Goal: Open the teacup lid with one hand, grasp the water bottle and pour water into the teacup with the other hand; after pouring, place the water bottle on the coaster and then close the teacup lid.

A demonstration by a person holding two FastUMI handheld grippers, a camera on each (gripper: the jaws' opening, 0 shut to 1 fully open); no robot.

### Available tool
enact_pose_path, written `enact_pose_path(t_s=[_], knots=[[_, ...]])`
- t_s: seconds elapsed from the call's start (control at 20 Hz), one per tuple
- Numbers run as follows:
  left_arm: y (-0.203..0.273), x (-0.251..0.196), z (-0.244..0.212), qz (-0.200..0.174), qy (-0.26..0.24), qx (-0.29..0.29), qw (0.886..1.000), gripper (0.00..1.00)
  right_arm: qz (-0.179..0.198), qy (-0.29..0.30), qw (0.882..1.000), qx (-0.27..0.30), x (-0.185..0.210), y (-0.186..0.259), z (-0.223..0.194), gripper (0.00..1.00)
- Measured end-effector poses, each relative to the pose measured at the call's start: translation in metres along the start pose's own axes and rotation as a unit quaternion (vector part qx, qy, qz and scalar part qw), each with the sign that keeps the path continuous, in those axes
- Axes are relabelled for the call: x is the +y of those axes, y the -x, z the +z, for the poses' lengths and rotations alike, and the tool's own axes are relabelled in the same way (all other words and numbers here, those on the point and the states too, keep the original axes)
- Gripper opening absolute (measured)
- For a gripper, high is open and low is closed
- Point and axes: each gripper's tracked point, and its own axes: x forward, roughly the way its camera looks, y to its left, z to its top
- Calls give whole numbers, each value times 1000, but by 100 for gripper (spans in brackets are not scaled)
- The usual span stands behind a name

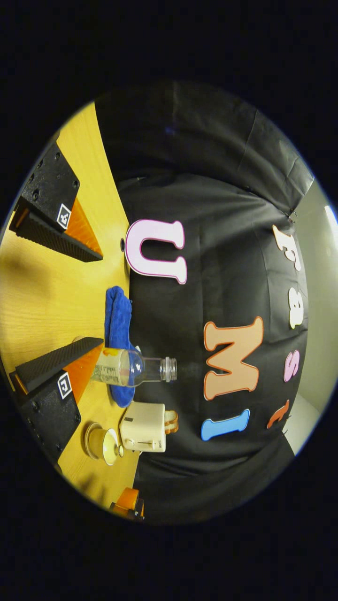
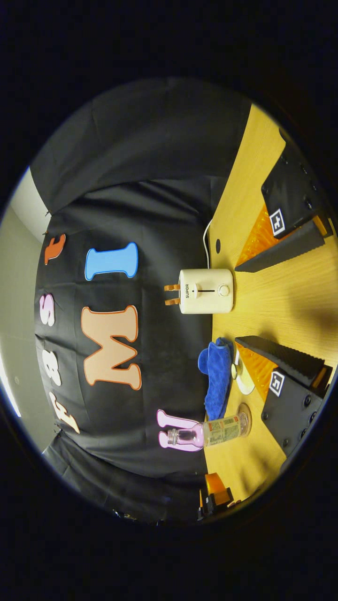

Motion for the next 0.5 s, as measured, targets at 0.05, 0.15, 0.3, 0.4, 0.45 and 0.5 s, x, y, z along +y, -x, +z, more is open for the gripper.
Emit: enact_pose_path(t_s=[0.05,0.15,0.3,0.4,0.45,0.5], knots=[[1,3,0,7,0,0,1000,94,-1,0,1000,0,-1,2,1,88],[2,4,0,11,0,0,1000,94,-1,0,1000,0,-1,5,0,88],[2,3,0,9,1,1,1000,94,-1,0,1000,0,-2,5,0,88],[1,3,-1,9,1,1,1000,94,-1,0,1000,0,-1,5,0,88],[1,3,-1,9,1,1,1000,94,-1,0,1000,0,-1,5,0,88],[1,2,-1,9,1,0,1000,94,-1,0,1000,0,-1,4,0,88]])
